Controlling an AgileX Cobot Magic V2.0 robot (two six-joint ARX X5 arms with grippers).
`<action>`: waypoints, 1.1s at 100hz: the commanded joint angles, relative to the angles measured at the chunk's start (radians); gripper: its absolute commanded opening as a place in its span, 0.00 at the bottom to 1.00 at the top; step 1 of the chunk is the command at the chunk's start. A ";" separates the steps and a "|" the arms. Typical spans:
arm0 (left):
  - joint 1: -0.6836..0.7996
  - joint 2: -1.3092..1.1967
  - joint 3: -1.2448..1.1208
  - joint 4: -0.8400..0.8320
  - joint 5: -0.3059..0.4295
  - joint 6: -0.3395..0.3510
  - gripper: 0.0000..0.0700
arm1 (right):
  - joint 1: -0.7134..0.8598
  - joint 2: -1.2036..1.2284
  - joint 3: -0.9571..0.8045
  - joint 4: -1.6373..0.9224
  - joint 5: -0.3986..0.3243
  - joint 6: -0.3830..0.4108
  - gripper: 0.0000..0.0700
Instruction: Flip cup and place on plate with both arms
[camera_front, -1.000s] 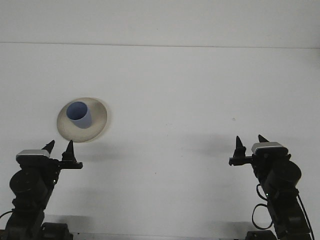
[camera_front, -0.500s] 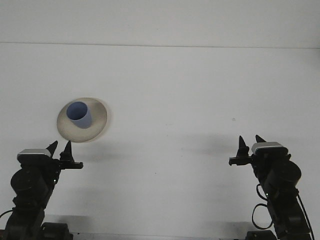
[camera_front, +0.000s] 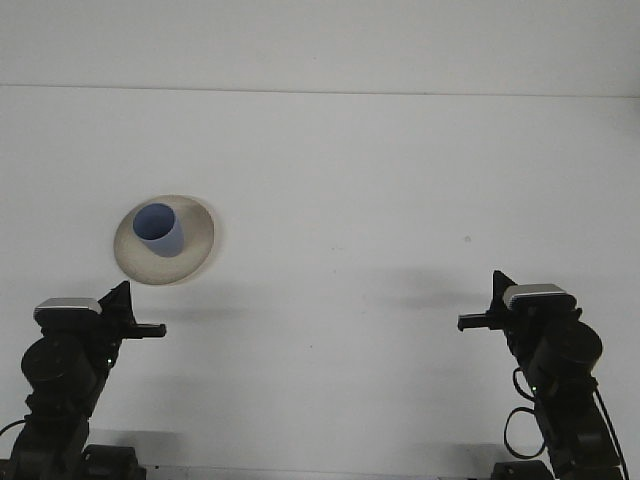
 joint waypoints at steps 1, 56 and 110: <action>0.000 0.003 0.010 0.015 0.000 0.002 0.02 | 0.002 0.005 0.000 0.014 0.000 0.001 0.00; 0.000 0.003 0.010 0.014 0.001 0.002 0.02 | 0.002 0.005 0.000 0.024 0.000 0.001 0.00; 0.000 -0.004 0.006 0.040 0.000 0.006 0.02 | 0.002 0.005 0.000 0.024 0.000 0.001 0.00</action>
